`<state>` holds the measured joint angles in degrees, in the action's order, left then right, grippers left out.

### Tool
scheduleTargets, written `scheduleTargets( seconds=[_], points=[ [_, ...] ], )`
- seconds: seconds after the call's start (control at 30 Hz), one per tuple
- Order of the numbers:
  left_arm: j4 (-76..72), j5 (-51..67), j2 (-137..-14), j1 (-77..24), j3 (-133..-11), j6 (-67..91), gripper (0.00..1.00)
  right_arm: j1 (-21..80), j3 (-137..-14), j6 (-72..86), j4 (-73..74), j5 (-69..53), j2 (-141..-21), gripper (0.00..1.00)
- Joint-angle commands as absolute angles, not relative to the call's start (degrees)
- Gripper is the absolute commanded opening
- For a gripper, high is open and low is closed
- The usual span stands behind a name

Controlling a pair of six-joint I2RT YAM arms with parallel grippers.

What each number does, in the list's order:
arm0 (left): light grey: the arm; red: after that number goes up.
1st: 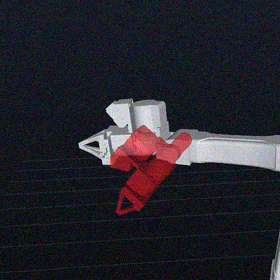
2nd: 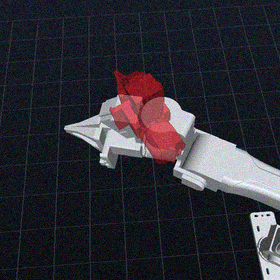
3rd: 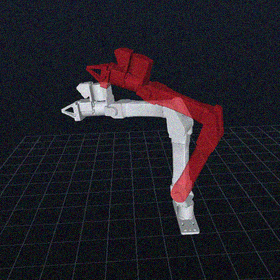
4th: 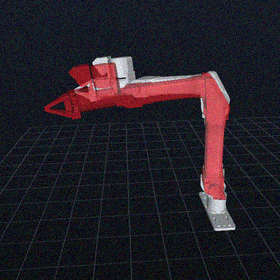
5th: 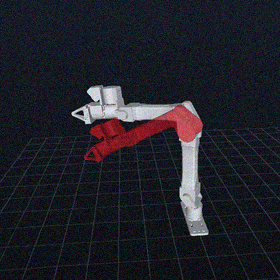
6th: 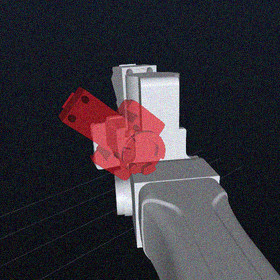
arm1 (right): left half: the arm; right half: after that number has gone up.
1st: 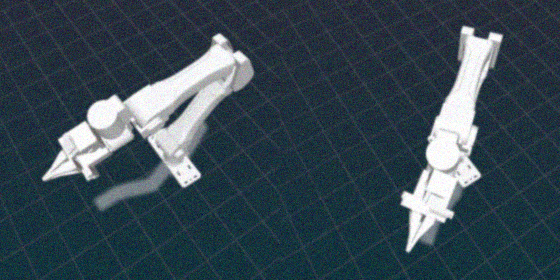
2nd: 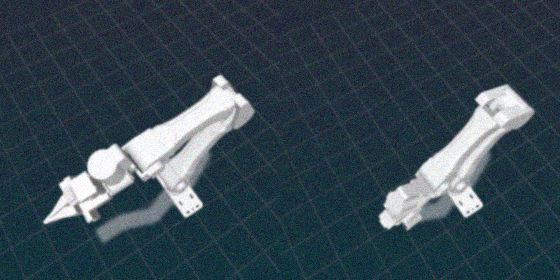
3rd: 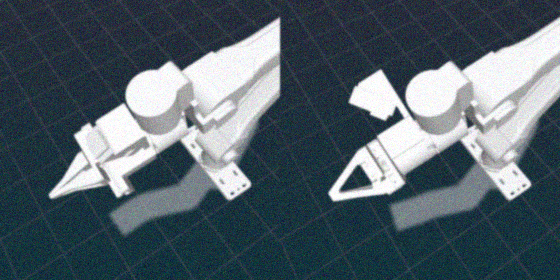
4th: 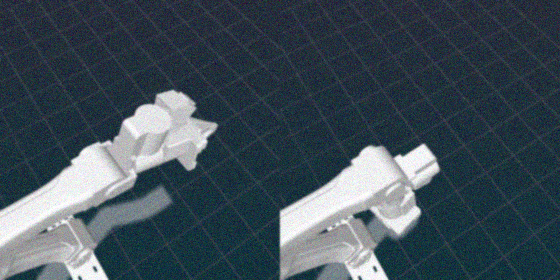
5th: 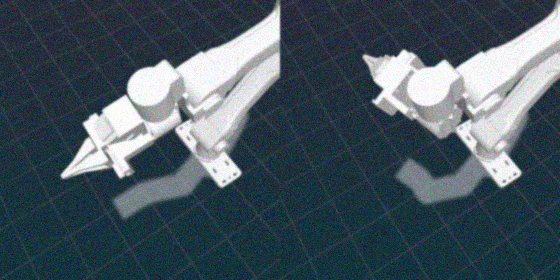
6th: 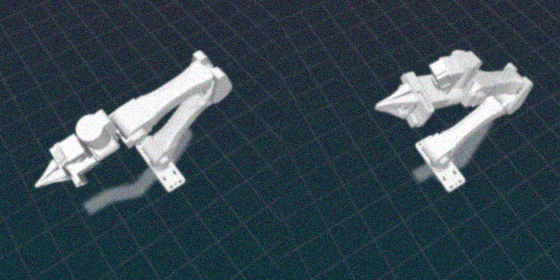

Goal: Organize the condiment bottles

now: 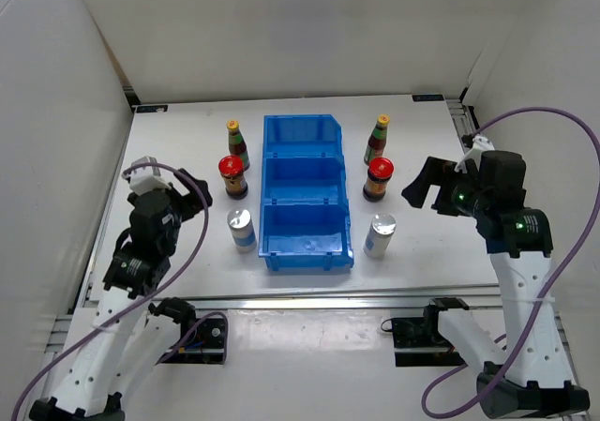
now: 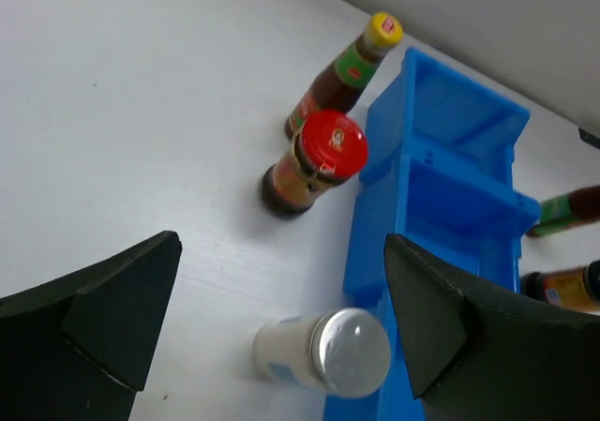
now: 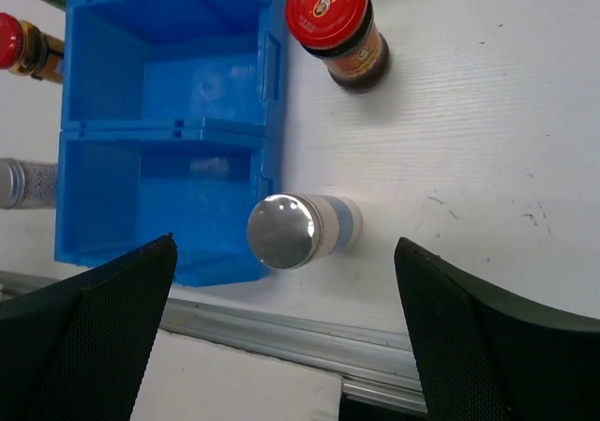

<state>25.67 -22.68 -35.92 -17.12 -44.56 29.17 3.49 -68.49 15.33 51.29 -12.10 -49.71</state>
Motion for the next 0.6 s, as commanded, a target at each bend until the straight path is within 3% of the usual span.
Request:
scheduleTargets(
  seconds=[0.0,0.13,0.2,0.27,0.3,0.4,0.47,0.57],
  points=[
    [35.7,-21.6,-31.1,-20.1,-46.4,32.0,1.00,3.4,-68.6,14.2,52.1,-15.5,-47.6,1.00],
    [35.7,-7.4,-29.8,-20.7,-52.1,18.2,1.00,4.0,-68.0,10.0,49.5,-25.6,-47.7,1.00],
    [35.7,-5.5,-30.6,-23.7,-55.6,8.9,1.00,4.0,-67.3,10.0,50.1,-26.9,-48.3,1.00],
    [35.7,-12.2,-31.5,-26.4,-56.3,10.6,1.00,4.0,-64.9,10.0,50.1,-27.7,-48.9,1.00],
    [36.8,-24.0,-32.1,-27.4,-55.8,13.3,1.00,4.0,-63.8,11.2,49.5,-27.7,-48.9,1.00],
    [41.0,-44.6,-30.9,-29.8,-52.5,23.2,1.00,4.7,-59.3,16.5,44.9,-28.7,-47.4,1.00],
    [41.0,-47.4,-29.1,-30.4,-51.4,24.3,1.00,6.1,-57.9,18.4,43.3,-25.7,-46.8,1.00],
    [40.3,-37.6,-29.1,-31.6,-51.8,17.8,1.00,9.9,-56.9,18.4,42.5,-24.2,-49.2,1.00]
  ],
)
